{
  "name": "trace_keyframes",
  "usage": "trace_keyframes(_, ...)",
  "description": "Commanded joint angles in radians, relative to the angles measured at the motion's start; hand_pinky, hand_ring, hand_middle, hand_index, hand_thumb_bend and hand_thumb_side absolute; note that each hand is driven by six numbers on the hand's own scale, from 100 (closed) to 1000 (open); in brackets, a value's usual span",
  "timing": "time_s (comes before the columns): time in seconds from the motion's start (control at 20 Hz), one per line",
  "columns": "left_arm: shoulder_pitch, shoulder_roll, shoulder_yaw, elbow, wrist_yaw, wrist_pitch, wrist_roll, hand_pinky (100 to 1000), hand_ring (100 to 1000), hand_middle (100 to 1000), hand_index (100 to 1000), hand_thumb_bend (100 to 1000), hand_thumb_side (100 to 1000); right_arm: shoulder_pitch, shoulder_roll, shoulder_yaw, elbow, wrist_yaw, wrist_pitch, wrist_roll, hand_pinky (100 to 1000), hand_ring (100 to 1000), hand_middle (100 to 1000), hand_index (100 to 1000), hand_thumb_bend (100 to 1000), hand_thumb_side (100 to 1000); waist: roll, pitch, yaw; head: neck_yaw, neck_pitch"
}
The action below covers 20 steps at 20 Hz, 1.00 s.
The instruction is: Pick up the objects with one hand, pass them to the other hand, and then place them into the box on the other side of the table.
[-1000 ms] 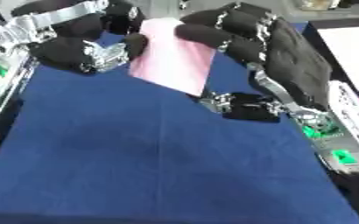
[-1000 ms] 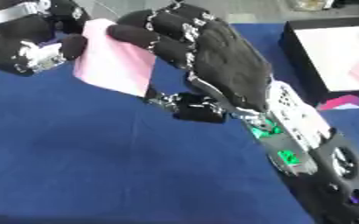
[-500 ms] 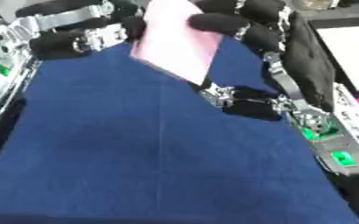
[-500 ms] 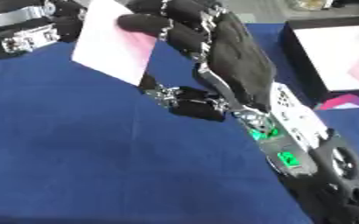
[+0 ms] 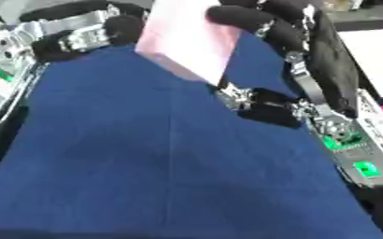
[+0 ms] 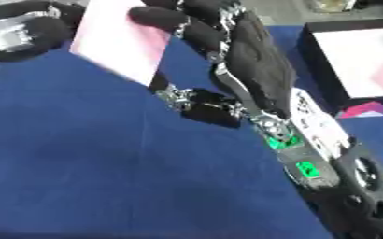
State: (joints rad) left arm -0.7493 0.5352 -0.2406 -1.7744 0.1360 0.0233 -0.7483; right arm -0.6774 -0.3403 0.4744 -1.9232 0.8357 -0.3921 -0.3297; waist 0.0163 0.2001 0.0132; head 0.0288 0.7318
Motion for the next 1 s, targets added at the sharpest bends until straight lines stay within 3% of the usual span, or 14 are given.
trace_keyframes(0.05, -0.020, 0.010, 0.027, -0.001, 0.014, 0.001, 0.019, 795, 711, 688, 833, 521, 1000, -0.014, -0.003, -0.014, -0.007, -0.017, 0.003, 0.000, 637, 624, 586, 826, 107, 100, 0.001, -0.026, 0.000, -0.002, -0.014)
trace_keyframes(0.35, -0.018, 0.011, 0.056, 0.002, 0.039, 0.010, 0.054, 798, 713, 689, 834, 522, 1000, -0.012, -0.007, -0.020, -0.004, -0.044, 0.013, 0.002, 638, 625, 585, 822, 100, 100, 0.002, -0.026, 0.000, -0.004, -0.015)
trace_keyframes(0.65, 0.002, 0.033, 0.155, -0.003, 0.085, 0.004, 0.158, 794, 698, 659, 826, 496, 1000, -0.002, -0.029, -0.056, -0.008, -0.076, 0.048, -0.011, 643, 628, 584, 829, 100, 100, 0.000, -0.028, 0.001, -0.017, -0.013)
trace_keyframes(1.0, 0.075, 0.069, 0.270, -0.032, 0.137, -0.004, 0.311, 795, 697, 654, 822, 487, 1000, 0.034, -0.088, -0.144, 0.000, -0.116, 0.133, -0.047, 652, 634, 583, 844, 100, 100, -0.002, -0.027, 0.004, -0.057, -0.019)
